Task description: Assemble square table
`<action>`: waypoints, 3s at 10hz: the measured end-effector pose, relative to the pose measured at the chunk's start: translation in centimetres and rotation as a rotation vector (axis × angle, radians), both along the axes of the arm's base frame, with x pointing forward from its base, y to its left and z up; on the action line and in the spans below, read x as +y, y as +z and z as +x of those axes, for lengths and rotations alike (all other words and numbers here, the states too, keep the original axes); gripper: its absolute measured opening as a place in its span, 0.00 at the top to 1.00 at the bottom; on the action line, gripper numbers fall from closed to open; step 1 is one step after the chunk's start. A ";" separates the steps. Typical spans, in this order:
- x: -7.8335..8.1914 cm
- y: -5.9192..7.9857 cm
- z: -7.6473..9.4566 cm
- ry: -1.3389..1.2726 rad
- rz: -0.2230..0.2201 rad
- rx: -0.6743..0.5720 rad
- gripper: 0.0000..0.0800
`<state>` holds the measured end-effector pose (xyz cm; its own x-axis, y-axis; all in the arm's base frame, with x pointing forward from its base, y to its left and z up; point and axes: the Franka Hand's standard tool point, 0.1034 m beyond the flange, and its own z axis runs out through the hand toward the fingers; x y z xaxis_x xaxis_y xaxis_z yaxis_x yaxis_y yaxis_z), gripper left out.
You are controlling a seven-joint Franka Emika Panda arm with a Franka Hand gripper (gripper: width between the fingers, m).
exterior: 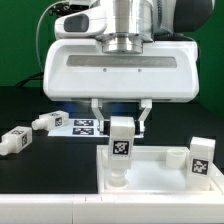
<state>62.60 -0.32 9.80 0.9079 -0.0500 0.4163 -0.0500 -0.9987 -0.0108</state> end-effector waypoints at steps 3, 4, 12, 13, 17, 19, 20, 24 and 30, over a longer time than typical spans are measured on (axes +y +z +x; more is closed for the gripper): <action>-0.1 -0.3 0.0 -0.002 -0.001 0.004 0.64; 0.0 -0.3 0.0 -0.002 -0.001 0.003 0.64; 0.3 -2.0 -0.3 0.000 -0.021 -0.007 0.64; 0.2 -2.0 -0.3 0.000 -0.021 -0.008 0.64; -0.3 -0.9 -0.5 -0.005 0.020 0.072 0.24; 0.6 -1.0 -0.8 -0.057 0.103 0.206 0.20; 0.9 -0.9 -0.5 -0.084 0.148 0.290 0.19; 0.3 -1.6 0.5 -0.088 0.163 0.434 0.19; 0.0 -1.9 0.4 -0.261 0.198 0.441 0.63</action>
Offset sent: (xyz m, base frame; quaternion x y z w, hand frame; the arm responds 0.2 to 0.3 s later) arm 0.0083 0.0040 -0.0052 -0.0032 0.0070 0.0071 0.9999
